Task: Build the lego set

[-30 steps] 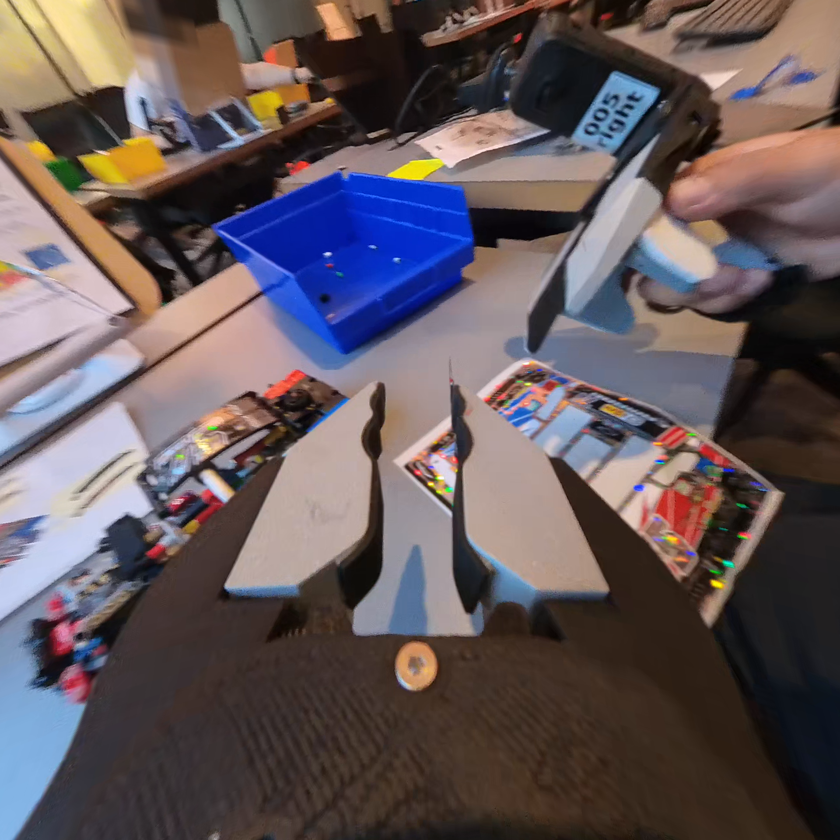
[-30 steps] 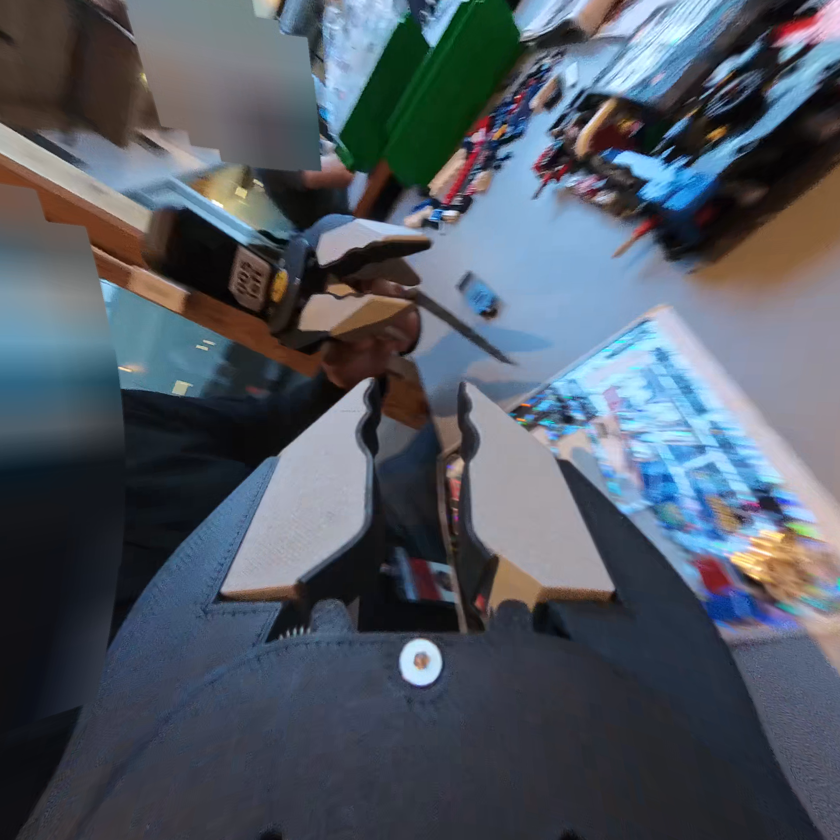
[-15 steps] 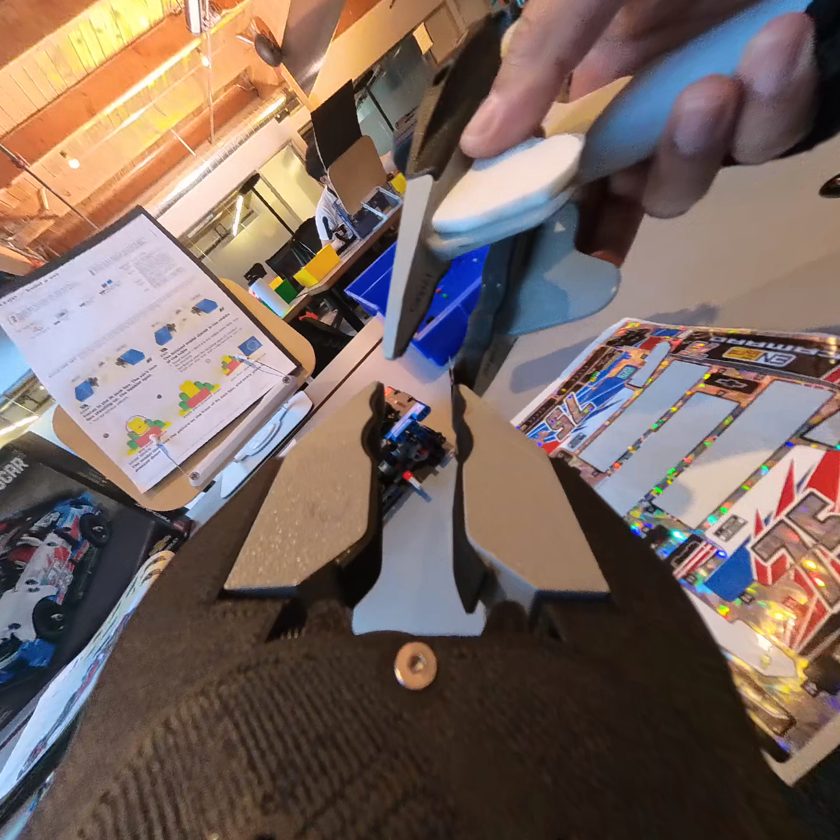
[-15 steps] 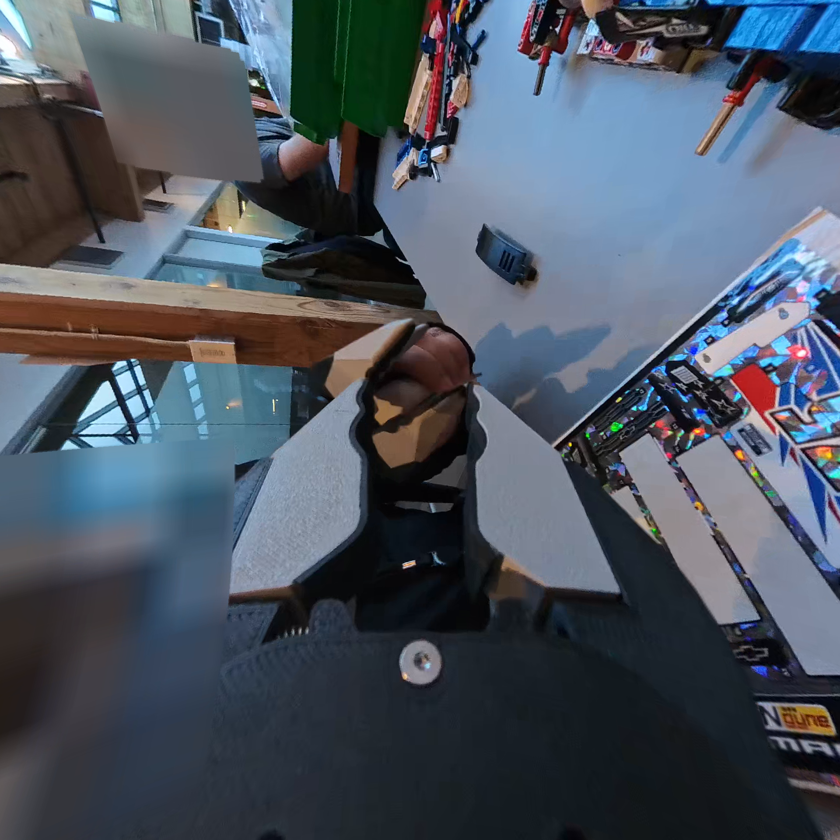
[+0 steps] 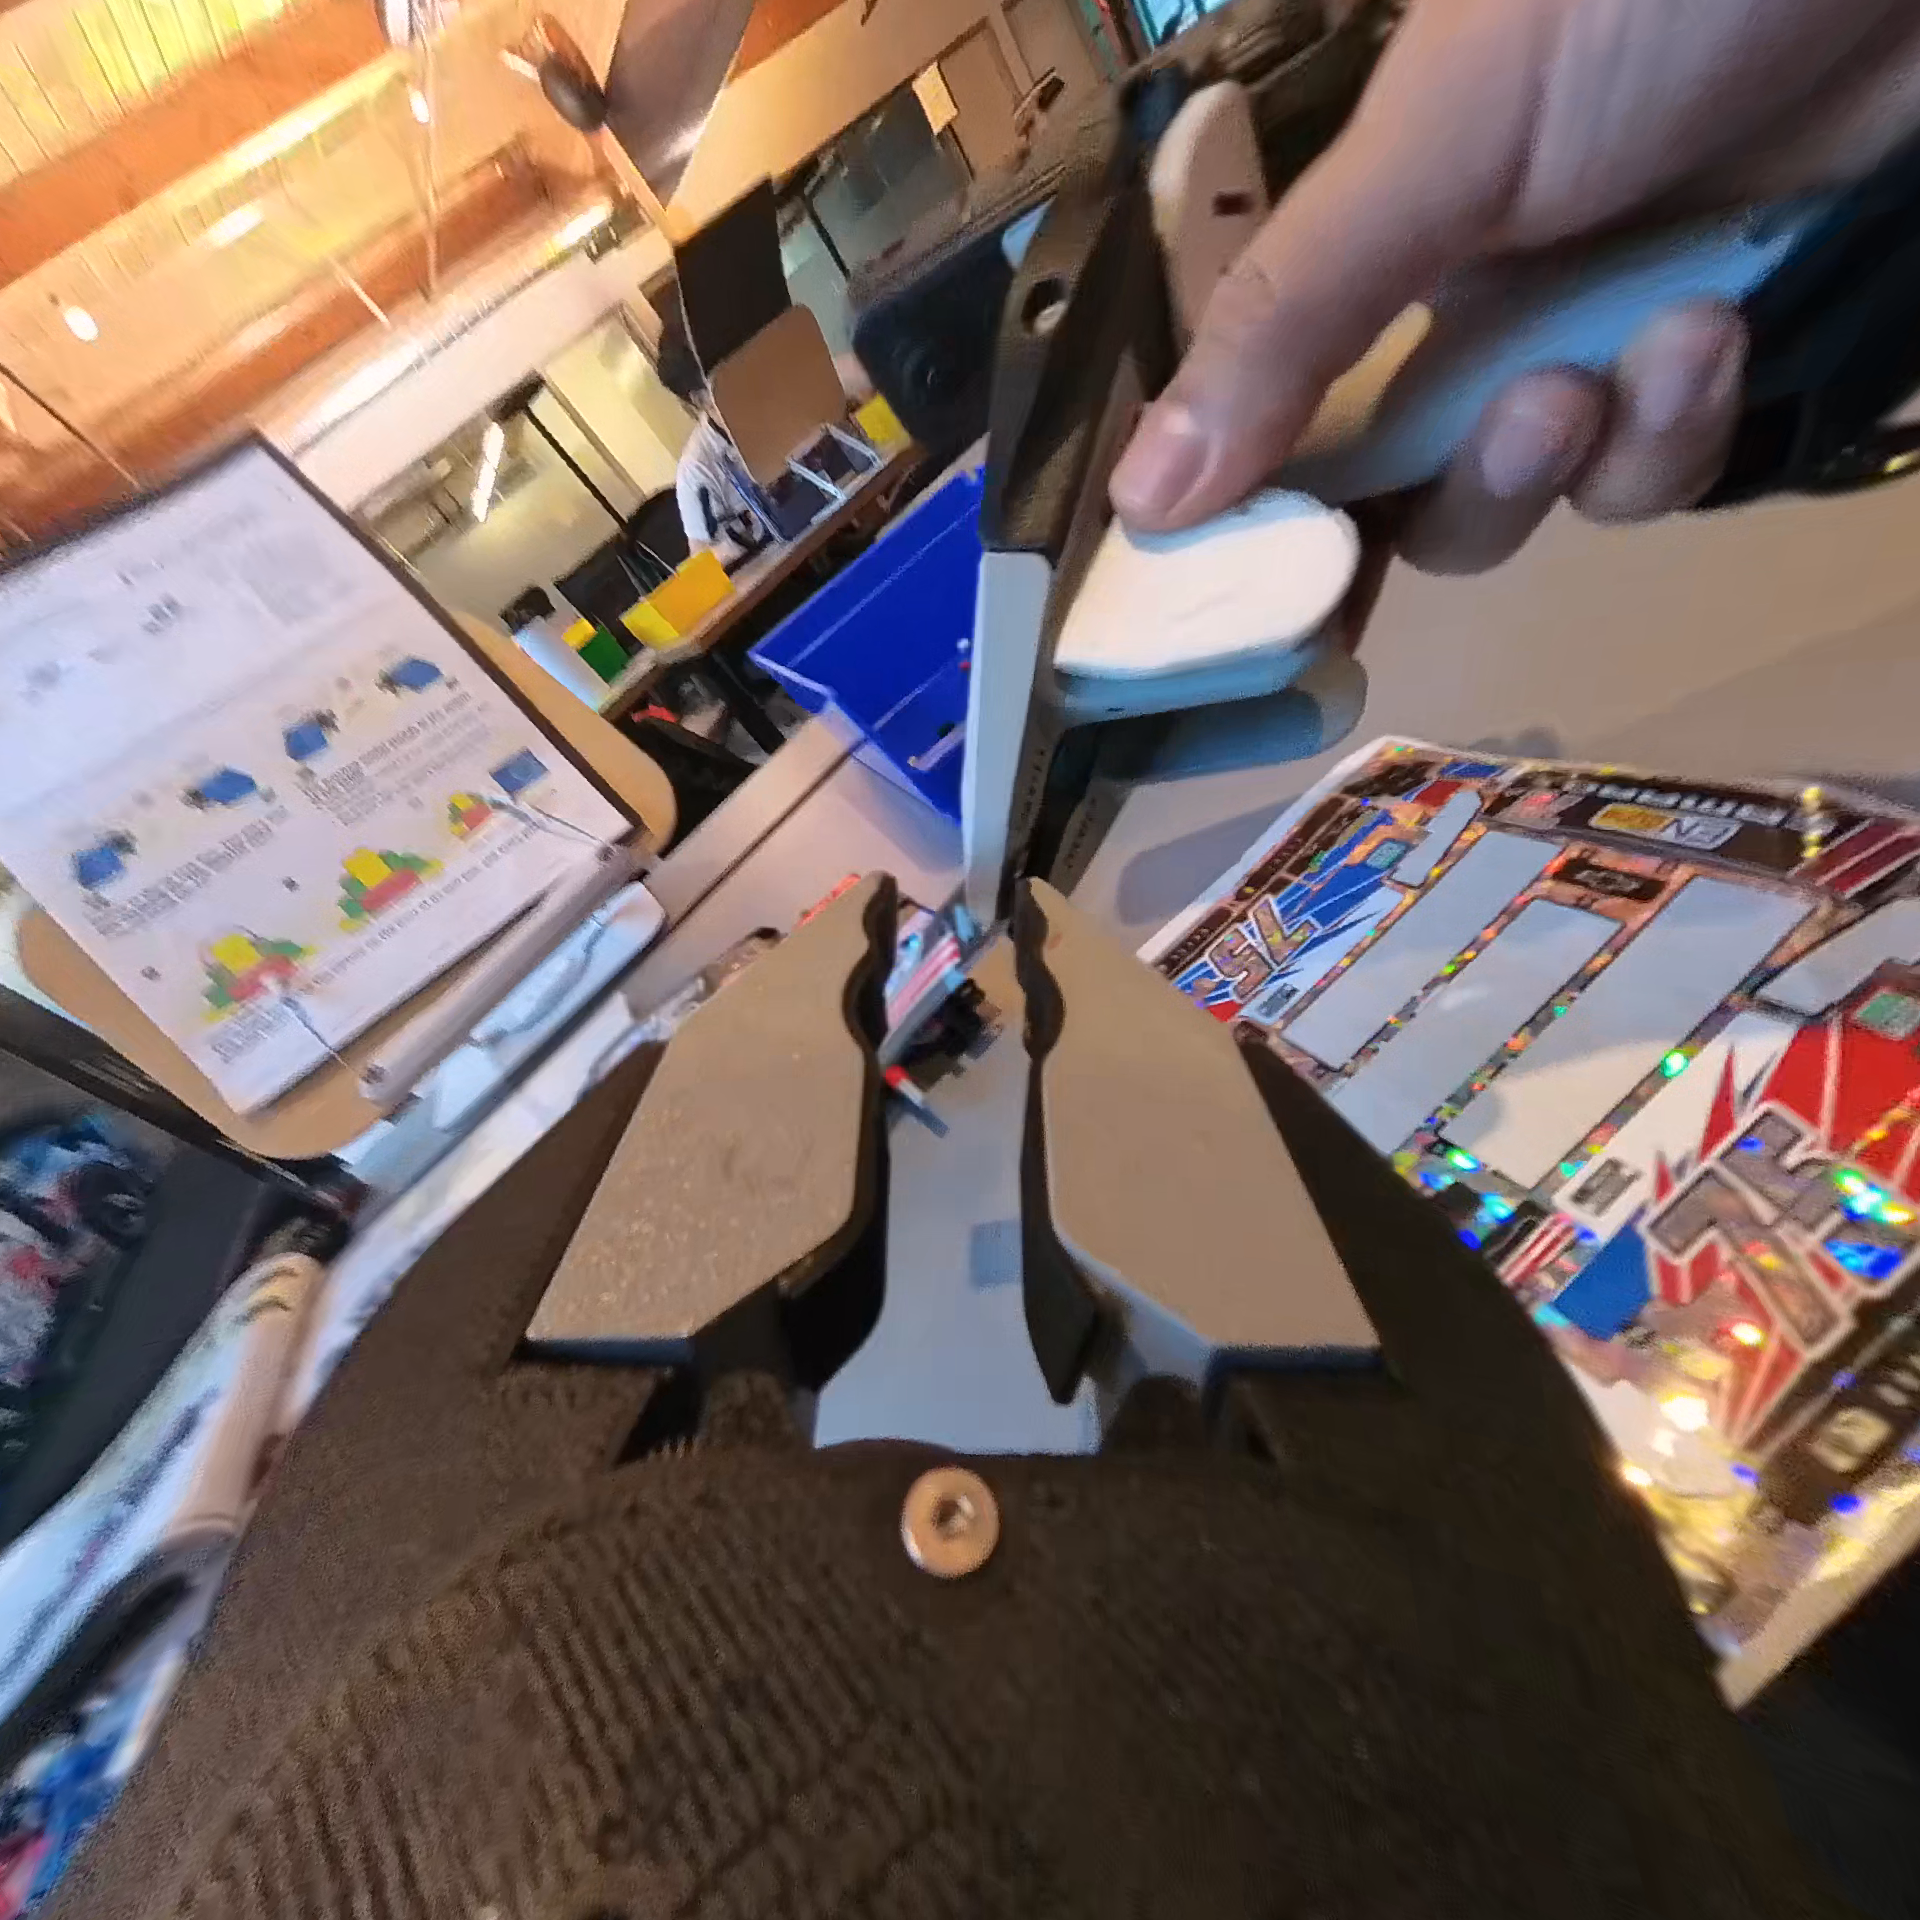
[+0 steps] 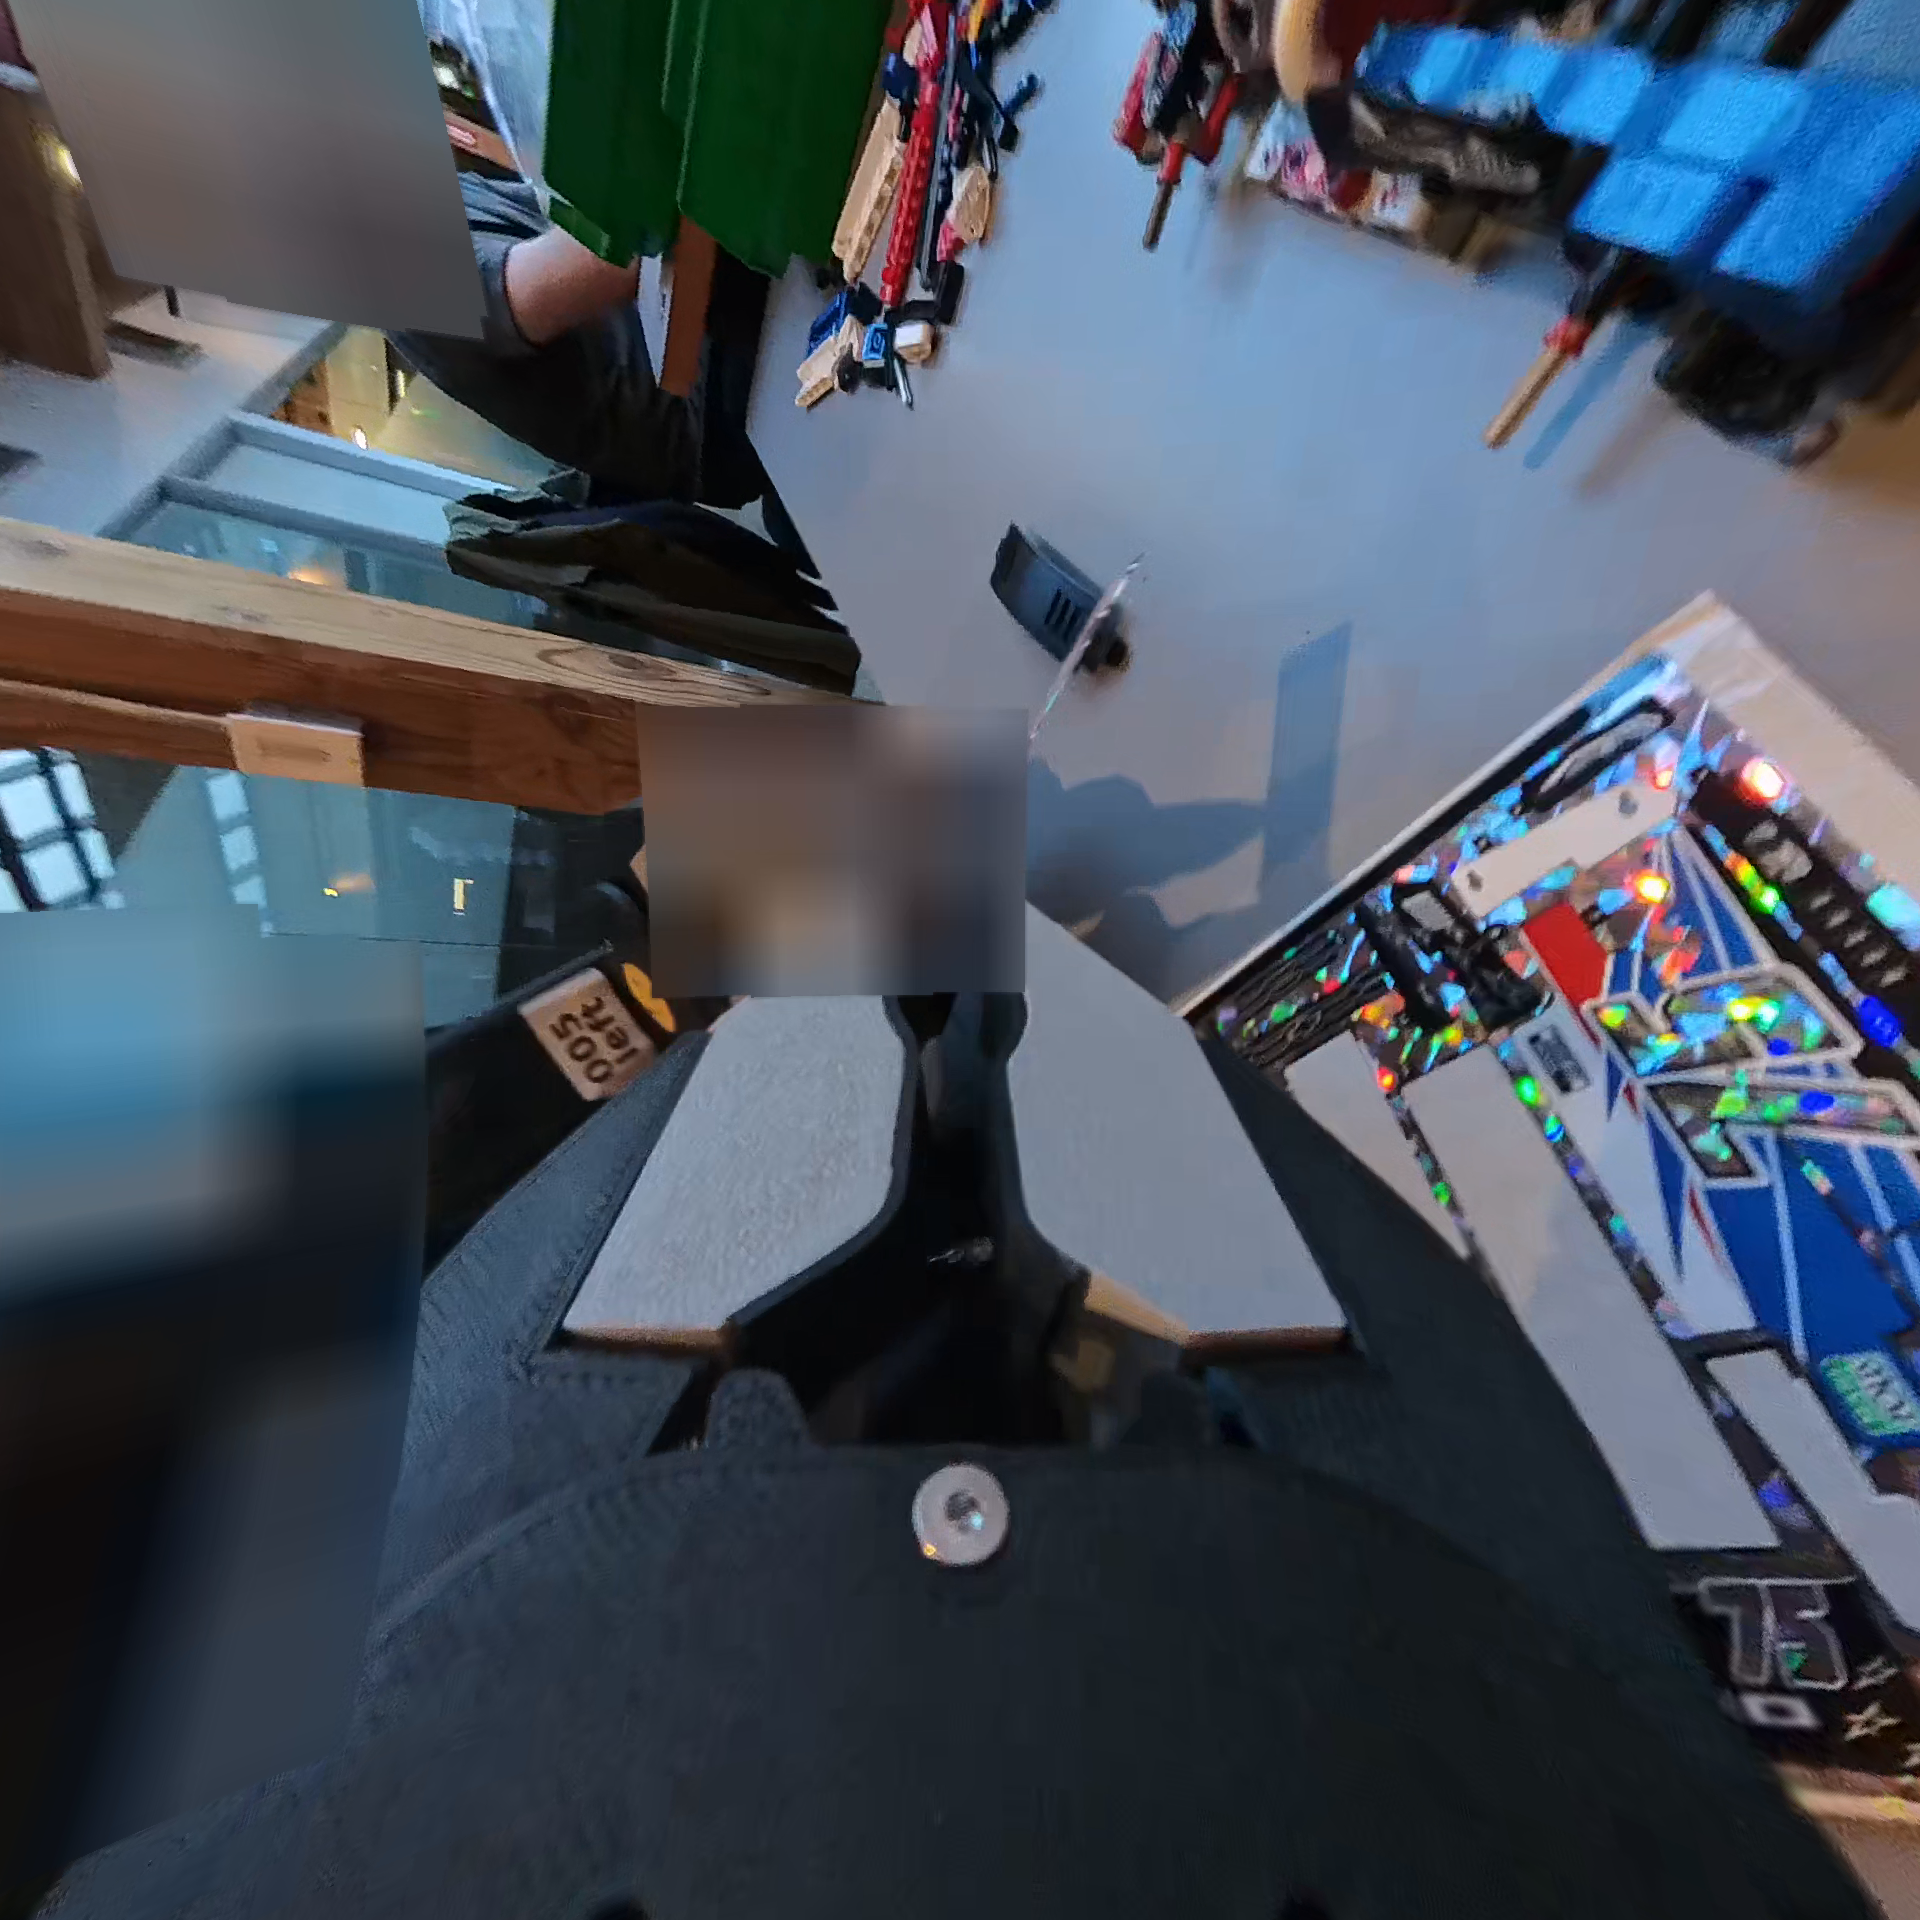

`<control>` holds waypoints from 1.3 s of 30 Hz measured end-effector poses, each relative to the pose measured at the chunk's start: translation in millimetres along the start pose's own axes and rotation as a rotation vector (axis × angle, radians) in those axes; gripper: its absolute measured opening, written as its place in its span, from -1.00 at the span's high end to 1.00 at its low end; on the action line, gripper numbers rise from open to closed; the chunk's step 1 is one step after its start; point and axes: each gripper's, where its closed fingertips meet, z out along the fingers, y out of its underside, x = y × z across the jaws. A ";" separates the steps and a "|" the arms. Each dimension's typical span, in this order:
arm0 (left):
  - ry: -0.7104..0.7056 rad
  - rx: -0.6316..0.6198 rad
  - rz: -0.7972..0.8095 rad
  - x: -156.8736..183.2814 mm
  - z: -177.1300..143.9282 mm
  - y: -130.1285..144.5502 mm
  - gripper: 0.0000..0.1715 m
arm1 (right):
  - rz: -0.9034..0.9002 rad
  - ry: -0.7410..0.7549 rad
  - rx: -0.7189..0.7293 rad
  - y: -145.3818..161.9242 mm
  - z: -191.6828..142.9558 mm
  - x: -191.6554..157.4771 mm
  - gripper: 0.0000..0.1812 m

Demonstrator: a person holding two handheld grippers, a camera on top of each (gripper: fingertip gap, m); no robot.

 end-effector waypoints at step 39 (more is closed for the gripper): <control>0.570 0.298 -1.242 -35.7 -36.7 -100.9 1.00 | -0.525 -0.541 0.391 31.9 -48.9 -101.5 0.83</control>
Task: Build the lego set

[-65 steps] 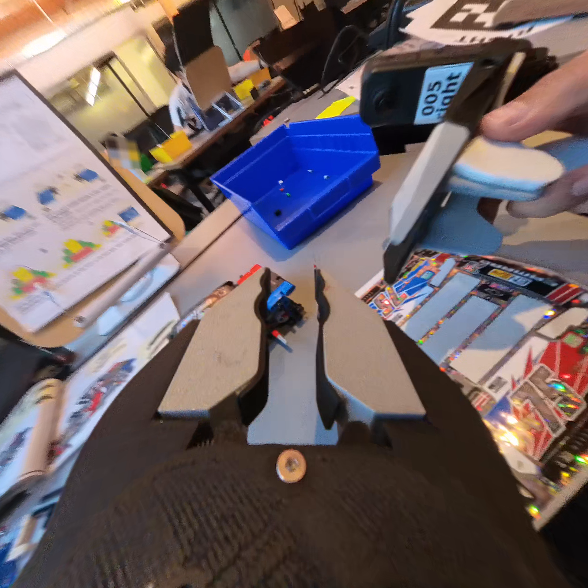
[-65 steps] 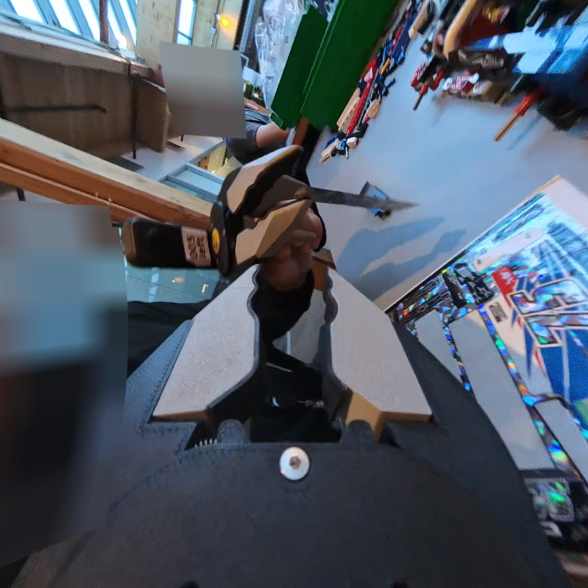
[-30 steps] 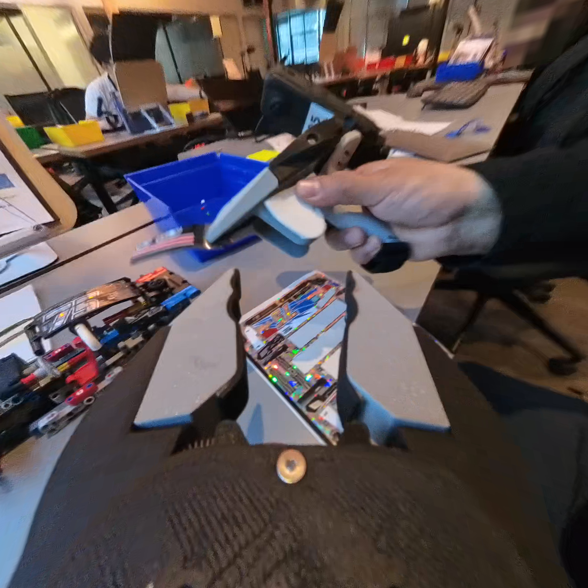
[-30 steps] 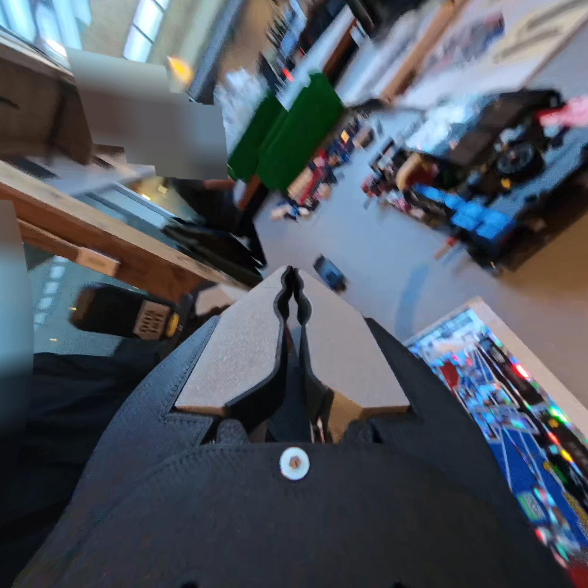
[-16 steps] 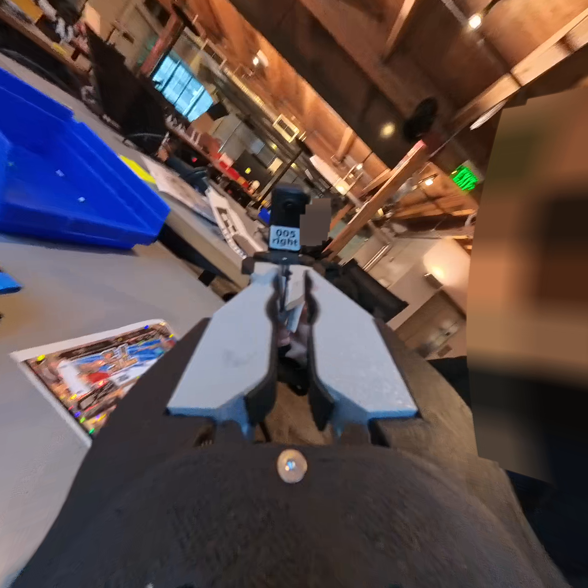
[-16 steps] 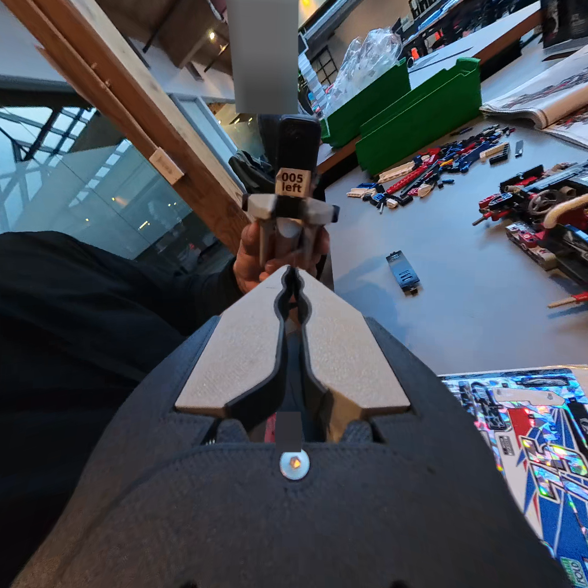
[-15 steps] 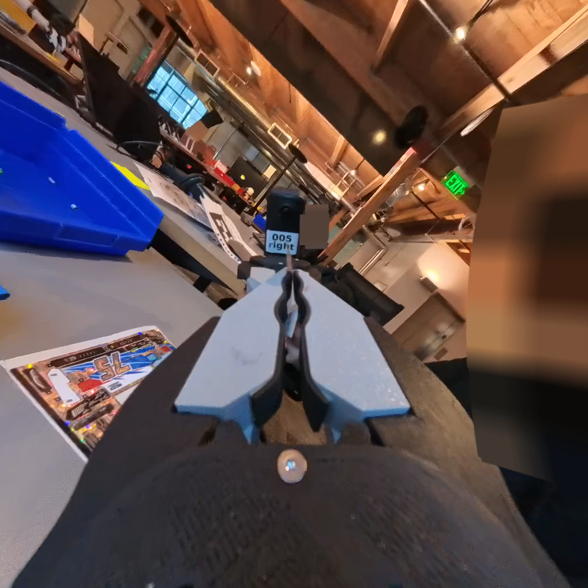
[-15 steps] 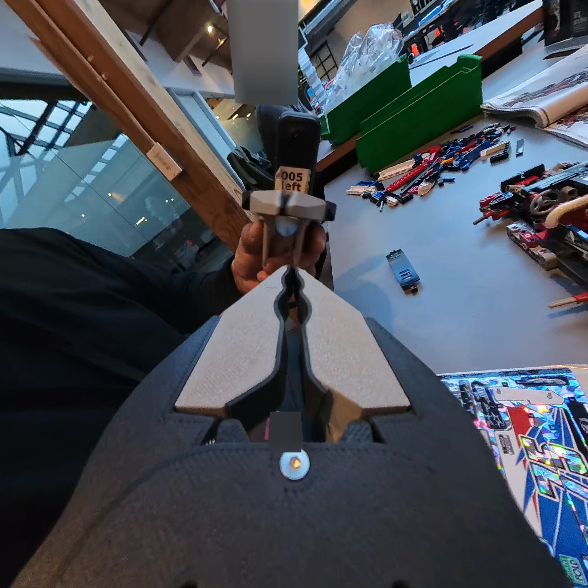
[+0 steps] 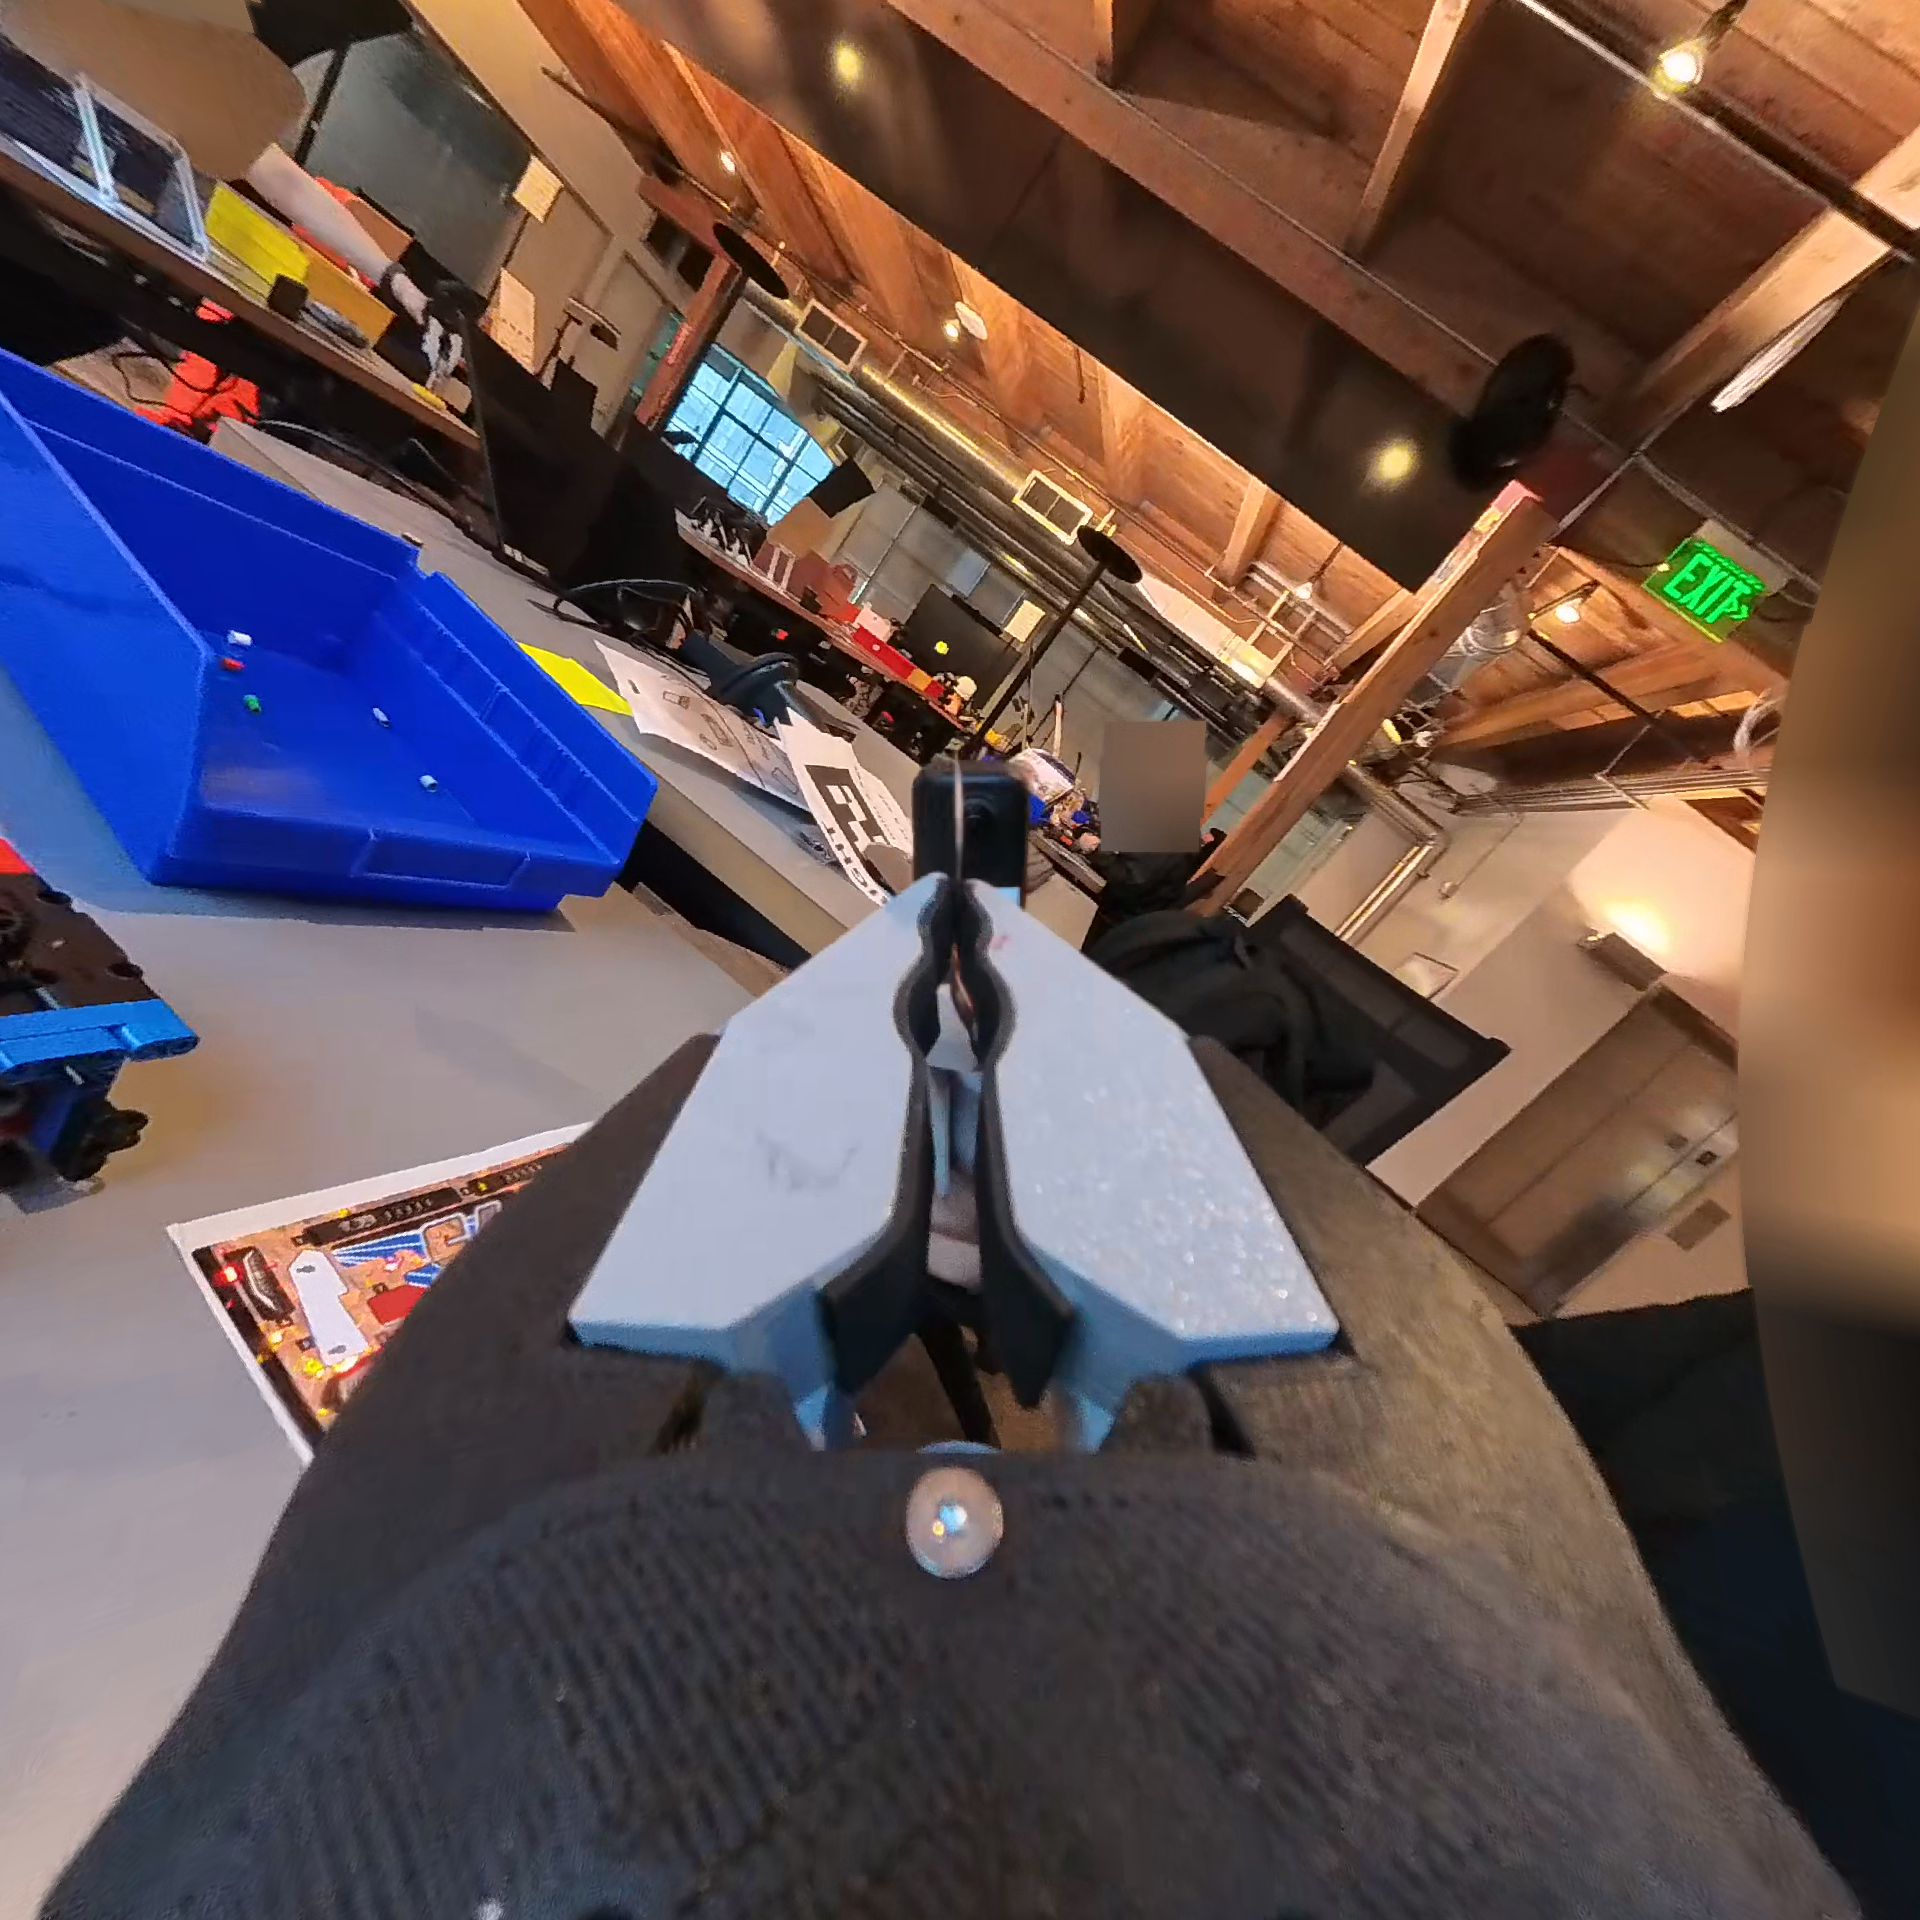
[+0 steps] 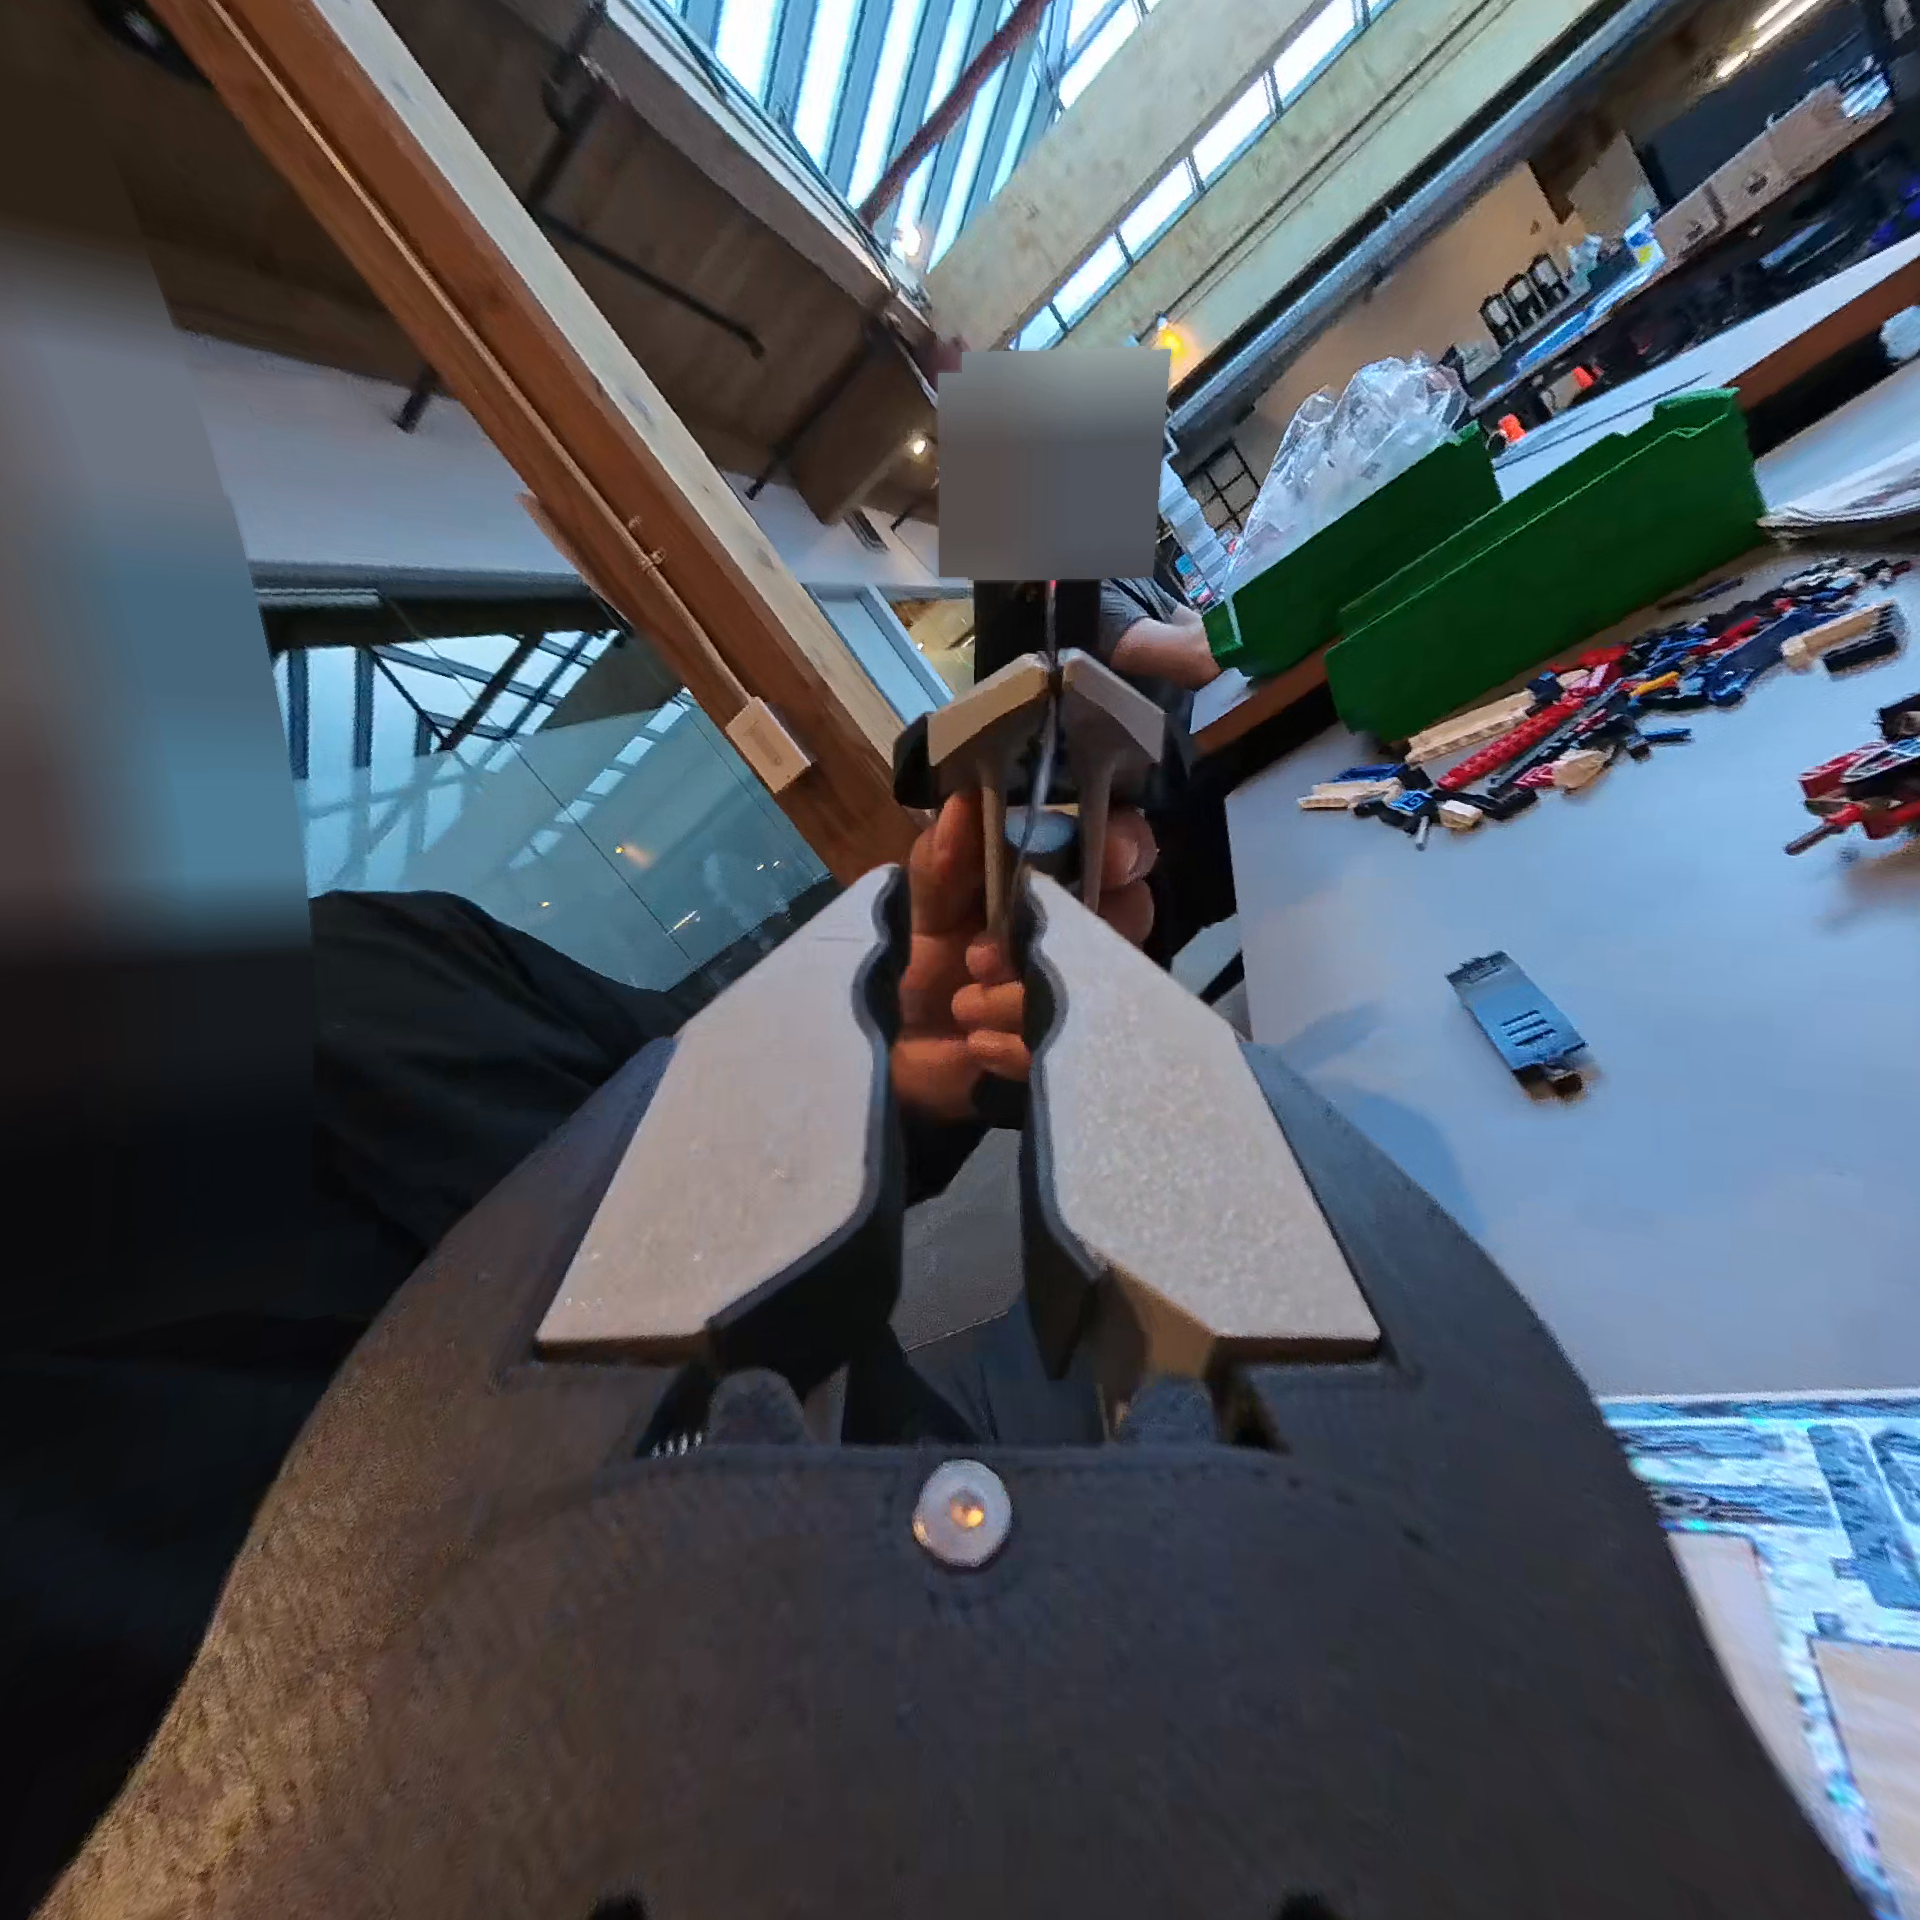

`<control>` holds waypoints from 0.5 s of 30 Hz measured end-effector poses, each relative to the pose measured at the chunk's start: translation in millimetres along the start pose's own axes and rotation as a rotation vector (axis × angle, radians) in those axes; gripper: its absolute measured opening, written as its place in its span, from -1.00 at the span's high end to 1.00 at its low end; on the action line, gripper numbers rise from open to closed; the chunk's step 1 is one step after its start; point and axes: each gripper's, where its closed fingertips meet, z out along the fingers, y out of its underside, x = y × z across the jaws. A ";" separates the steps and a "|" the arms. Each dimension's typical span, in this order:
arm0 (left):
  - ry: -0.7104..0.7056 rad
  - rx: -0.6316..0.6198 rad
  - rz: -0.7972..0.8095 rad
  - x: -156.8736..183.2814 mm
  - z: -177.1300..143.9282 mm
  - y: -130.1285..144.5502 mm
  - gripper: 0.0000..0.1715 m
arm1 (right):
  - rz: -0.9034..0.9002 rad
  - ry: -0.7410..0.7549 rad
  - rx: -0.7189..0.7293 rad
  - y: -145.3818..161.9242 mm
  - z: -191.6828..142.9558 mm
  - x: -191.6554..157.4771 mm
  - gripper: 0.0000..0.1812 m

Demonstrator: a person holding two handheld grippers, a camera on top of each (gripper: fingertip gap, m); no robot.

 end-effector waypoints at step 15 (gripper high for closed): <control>0.085 0.204 -0.066 29.3 -34.1 -40.4 1.00 | -0.228 0.130 0.004 -6.9 7.9 -7.9 0.66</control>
